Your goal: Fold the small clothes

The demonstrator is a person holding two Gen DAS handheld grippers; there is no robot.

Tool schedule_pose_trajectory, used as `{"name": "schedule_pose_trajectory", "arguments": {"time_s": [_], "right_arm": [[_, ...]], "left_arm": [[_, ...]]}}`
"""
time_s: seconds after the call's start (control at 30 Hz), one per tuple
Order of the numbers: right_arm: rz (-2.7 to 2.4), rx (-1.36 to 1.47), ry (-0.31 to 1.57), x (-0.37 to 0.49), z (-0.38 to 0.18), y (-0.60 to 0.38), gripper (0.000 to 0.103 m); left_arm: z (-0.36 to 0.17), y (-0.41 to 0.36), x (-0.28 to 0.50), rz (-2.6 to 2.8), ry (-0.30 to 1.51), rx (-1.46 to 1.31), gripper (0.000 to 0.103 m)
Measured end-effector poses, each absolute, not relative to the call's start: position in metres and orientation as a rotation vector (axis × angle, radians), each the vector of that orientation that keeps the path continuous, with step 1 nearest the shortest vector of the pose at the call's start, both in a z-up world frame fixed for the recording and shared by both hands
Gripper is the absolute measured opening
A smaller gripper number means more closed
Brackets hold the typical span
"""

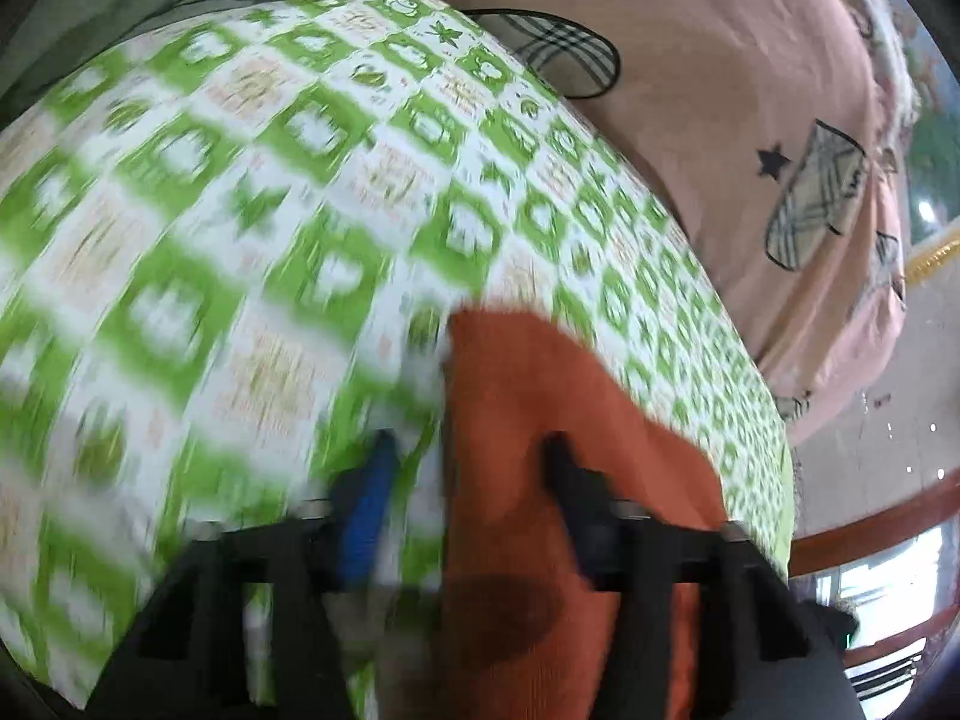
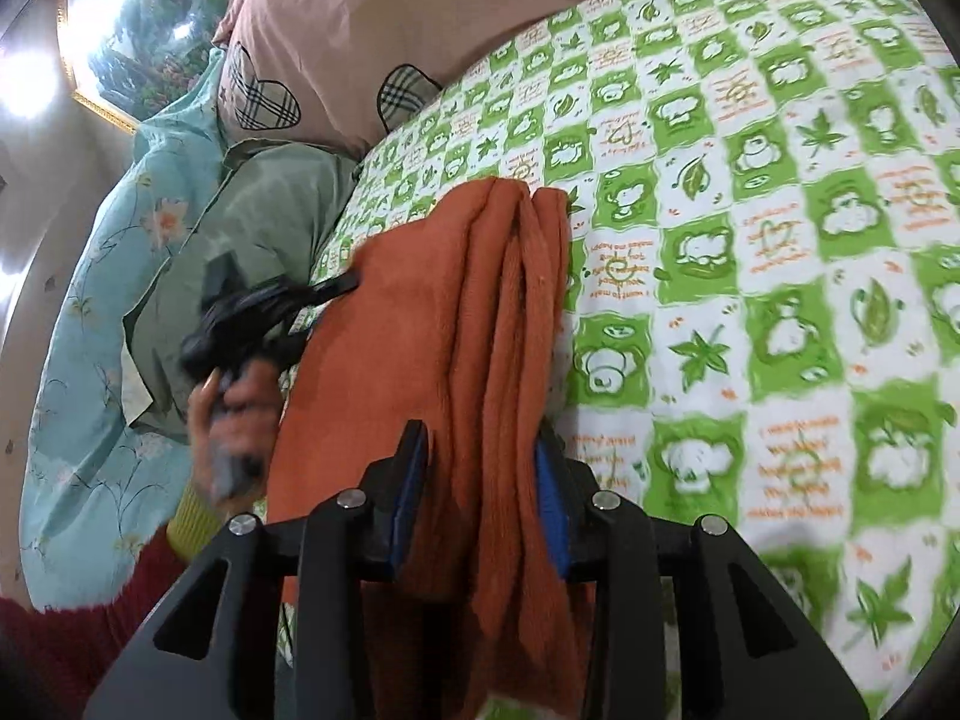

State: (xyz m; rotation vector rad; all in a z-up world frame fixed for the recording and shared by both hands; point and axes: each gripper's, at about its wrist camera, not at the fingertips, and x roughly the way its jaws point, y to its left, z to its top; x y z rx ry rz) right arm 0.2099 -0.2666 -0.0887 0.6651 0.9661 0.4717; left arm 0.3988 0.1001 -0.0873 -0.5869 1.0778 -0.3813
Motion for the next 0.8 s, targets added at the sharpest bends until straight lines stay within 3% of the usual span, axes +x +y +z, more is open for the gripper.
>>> {"name": "schedule_pose_trajectory", "arguments": {"time_s": [0.03,0.23,0.7,0.77,0.8], "right_arm": [[0.467,0.659,0.961,0.207,-0.086,-0.269,0.037],[0.463,0.639,0.91,0.204,-0.066,-0.276,0.037],[0.443,0.509,1.004,0.272,-0.075,-0.237,0.037],[0.438,0.506,1.018,0.276,-0.08,-0.235,0.03],[0.438,0.506,1.022,0.277,-0.082,-0.234,0.019]], "left_arm": [[-0.087,0.099,0.407,-0.378,1.074,-0.586,0.024],[-0.055,0.105,0.417,-0.277,0.961,-0.523,0.023],[-0.032,0.076,0.25,-0.528,0.917,-0.366,0.028],[-0.035,0.07,0.234,-0.544,0.922,-0.325,0.028],[-0.037,0.067,0.227,-0.547,0.922,-0.306,0.028]]}}
